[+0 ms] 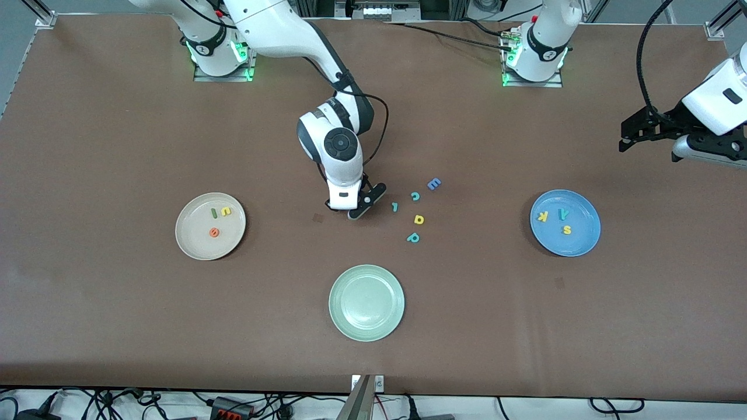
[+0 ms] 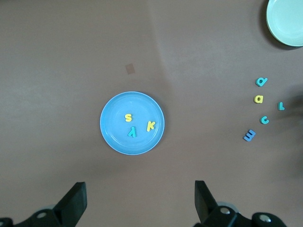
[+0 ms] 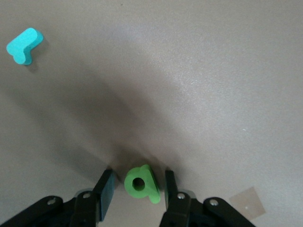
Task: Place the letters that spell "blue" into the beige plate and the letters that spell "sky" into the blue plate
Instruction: 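Carry the green g to the beige plate and release it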
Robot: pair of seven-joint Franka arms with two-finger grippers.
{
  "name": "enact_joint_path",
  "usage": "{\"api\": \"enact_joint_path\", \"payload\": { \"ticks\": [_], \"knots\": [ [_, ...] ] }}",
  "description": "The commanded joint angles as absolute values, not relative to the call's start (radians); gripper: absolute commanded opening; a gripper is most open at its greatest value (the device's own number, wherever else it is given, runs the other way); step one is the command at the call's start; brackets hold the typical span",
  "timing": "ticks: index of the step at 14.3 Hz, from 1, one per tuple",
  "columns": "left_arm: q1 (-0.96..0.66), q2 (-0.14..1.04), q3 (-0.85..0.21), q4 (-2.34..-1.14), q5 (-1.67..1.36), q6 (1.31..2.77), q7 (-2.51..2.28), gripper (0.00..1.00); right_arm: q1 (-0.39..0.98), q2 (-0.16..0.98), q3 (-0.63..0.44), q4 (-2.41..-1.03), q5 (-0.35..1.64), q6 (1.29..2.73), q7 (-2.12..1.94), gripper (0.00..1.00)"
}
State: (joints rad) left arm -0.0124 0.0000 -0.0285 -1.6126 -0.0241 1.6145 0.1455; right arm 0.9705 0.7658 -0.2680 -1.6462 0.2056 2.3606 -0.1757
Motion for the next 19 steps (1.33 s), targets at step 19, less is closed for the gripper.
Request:
{"api": "enact_joint_path", "payload": {
  "ticks": [19],
  "knots": [
    [-0.008, 0.015, -0.026, -1.577, -0.02, 1.589, 0.169, 1.0, 0.457, 0.601, -0.304, -1.655, 0.201, 1.945, -0.164, 0.11]
  ]
}}
